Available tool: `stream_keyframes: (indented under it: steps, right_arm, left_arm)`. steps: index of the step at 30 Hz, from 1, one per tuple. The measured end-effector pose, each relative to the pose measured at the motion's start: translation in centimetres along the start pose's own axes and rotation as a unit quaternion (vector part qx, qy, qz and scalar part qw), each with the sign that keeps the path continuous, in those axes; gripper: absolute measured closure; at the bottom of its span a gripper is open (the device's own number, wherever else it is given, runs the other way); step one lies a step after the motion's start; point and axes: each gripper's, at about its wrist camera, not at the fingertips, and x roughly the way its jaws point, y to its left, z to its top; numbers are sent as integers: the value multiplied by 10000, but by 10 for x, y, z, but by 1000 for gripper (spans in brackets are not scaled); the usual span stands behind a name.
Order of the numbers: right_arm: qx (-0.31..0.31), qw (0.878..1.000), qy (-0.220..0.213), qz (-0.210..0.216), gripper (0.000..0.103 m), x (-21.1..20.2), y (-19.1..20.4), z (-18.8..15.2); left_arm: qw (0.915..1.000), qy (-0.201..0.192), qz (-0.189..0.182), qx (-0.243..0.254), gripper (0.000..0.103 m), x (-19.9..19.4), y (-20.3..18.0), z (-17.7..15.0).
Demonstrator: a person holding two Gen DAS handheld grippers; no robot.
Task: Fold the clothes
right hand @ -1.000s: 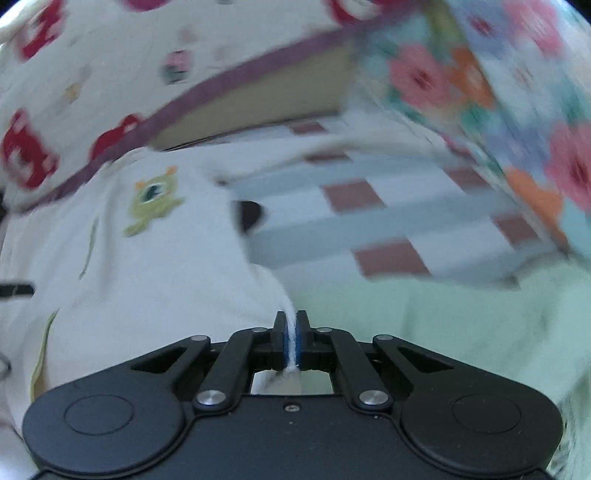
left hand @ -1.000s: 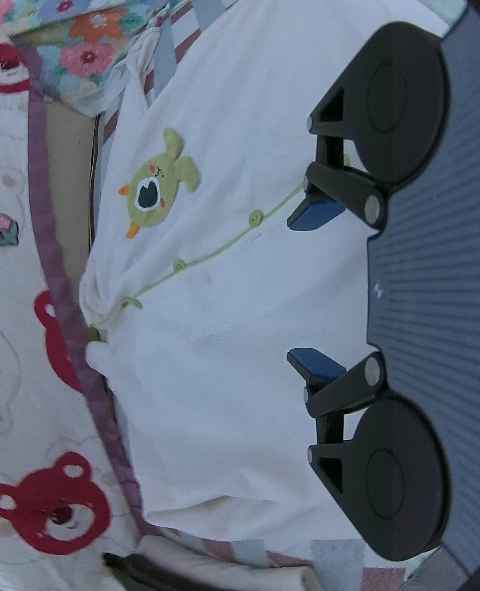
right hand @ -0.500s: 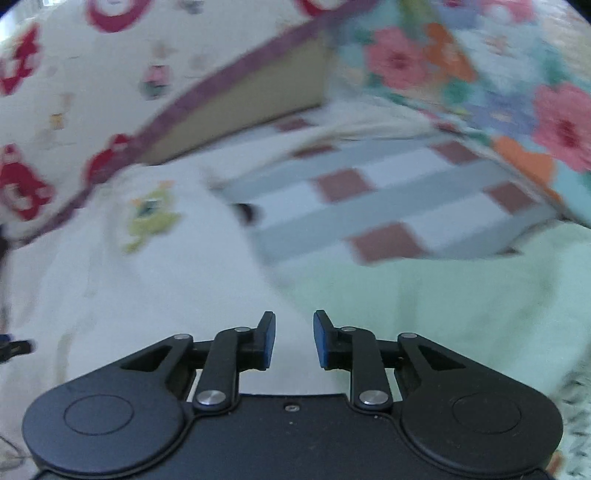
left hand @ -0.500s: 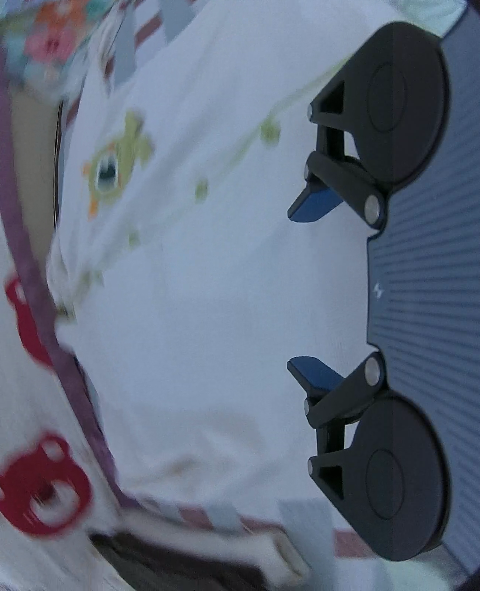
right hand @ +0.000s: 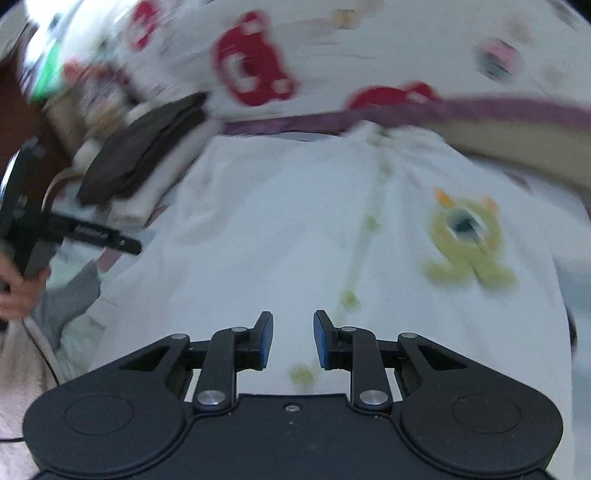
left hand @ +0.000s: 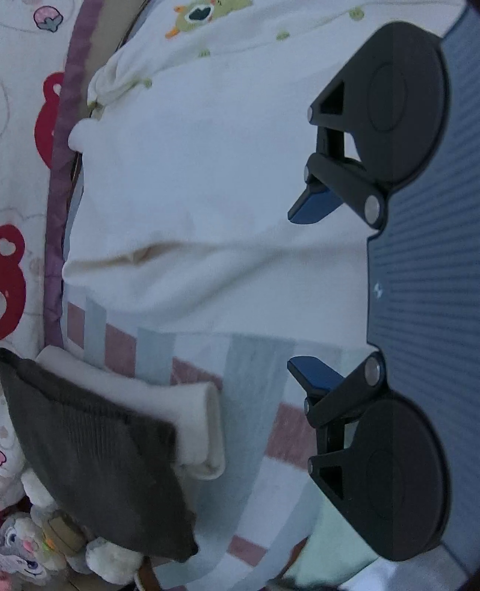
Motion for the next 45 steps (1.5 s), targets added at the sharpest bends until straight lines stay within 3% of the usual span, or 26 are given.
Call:
stream_keyframes:
  steps: [2, 5, 11, 12, 14, 15, 17, 22, 24, 26, 28, 31, 34, 37, 41, 45]
  right_arm:
    - [-467, 9989, -5, -18, 70, 9, 18, 24]
    - [-913, 9958, -95, 68, 65, 23, 39, 46]
    - [-1087, 9930, -52, 447, 66, 63, 72, 49]
    - [-1065, 9931, -85, 486, 67, 68, 76, 47]
    - [-947, 9938, -108, 569, 89, 73, 79, 42]
    - [-882, 9944, -64, 586, 93, 75, 79, 41]
    - [-755, 9955, 9, 577, 93, 78, 77, 37]
    - [-402, 9987, 116, 298, 93, 76, 55, 26]
    - [-430, 9988, 176, 172, 92, 75, 50, 23]
    - [-399, 9990, 203, 84, 92, 75, 48, 21]
    - [-325, 9992, 211, 45, 91, 76, 47, 20]
    - [-384, 9989, 211, 137, 91, 78, 55, 20]
    - [-717, 9971, 230, 135, 91, 77, 70, 20]
    - [-1048, 9943, 174, 110, 91, 72, 85, 21]
    - [-1228, 9922, 111, 188, 91, 66, 94, 22]
    - [-1302, 9912, 94, 202, 90, 63, 97, 23]
  left_arm:
    - [10000, 65, 22, -4, 26, 6, 15, 4]
    - [9987, 457, -147, -158, 40, 22, 41, -1]
    - [9897, 1004, -792, -646, 44, 44, 60, -30]
    - [9899, 1022, -787, -596, 44, 44, 59, -33]
    - [9908, 1029, -753, -459, 44, 43, 55, -38]
    - [9914, 1019, -724, -391, 44, 42, 51, -39]
    - [9921, 1018, -684, -260, 39, 43, 45, -41]
    - [9915, 1090, -706, 120, 14, 58, 30, -43]
    - [9921, 1058, -595, 331, 14, 61, 22, -43]
    - [9933, 913, -592, 385, 28, 59, 17, -43]
    - [9941, 750, -632, 471, 61, 52, 11, -42]
    - [9941, 675, -697, 481, 83, 47, 6, -44]
    - [9949, 564, -656, 520, 98, 43, 3, -46]
    - [9965, 327, -501, 591, 99, 34, 3, -48]
    - [9974, -251, 189, 642, 100, 14, 12, -48]
    - [9959, -756, 492, -11, 100, -9, 49, -40]
